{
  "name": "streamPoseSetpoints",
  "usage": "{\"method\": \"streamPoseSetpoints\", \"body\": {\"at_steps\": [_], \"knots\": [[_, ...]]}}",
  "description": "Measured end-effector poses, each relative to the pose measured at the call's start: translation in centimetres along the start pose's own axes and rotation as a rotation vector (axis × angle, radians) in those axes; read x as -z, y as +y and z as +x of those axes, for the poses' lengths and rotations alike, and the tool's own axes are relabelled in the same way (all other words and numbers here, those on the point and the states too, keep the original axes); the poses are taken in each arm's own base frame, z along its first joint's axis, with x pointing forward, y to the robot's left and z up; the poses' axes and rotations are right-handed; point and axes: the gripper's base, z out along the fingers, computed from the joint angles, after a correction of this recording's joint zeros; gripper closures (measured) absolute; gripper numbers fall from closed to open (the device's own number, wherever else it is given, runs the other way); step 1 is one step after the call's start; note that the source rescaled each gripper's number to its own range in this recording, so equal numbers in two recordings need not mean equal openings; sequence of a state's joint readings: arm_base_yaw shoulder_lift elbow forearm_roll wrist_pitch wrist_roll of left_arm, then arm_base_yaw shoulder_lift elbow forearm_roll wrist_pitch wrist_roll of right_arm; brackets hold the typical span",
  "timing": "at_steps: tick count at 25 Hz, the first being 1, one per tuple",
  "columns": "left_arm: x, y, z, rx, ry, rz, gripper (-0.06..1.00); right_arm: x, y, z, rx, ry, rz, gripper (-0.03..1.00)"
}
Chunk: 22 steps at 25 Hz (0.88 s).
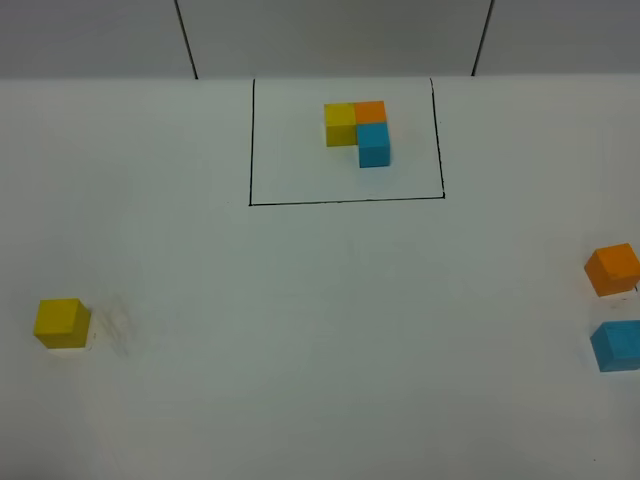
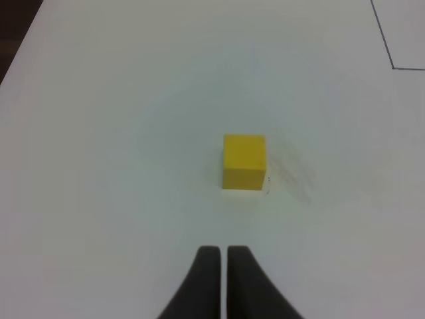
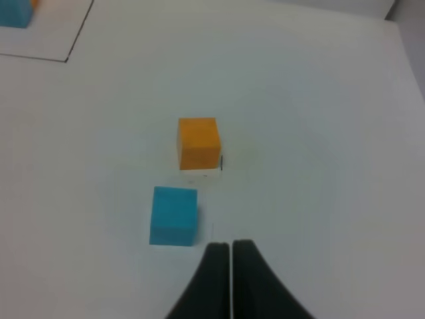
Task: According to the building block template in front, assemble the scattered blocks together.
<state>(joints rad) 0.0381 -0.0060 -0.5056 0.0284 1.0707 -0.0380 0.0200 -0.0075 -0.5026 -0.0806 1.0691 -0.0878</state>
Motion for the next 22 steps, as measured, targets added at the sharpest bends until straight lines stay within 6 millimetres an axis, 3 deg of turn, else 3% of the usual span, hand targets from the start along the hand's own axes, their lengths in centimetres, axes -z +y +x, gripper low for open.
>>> {"method": "streamPoseSetpoints", "body": {"at_steps": [11,15,18,22], "knots": [[0.0,-0.17,0.01,-0.008,0.001,0.019,0.93,0.0,0.0,0.0,0.0,0.0,0.0,0.96],[0.01,-0.3,0.01,-0.024,0.001,0.033,0.87,0.0,0.0,0.0,0.0,0.0,0.0,0.96],[0.01,-0.31,0.01,-0.024,0.001,0.034,0.73,0.0,0.0,0.0,0.0,0.0,0.0,0.96],[0.01,-0.31,0.01,-0.024,0.001,0.034,0.39,0.0,0.0,0.0,0.0,0.0,0.0,0.96]]}}
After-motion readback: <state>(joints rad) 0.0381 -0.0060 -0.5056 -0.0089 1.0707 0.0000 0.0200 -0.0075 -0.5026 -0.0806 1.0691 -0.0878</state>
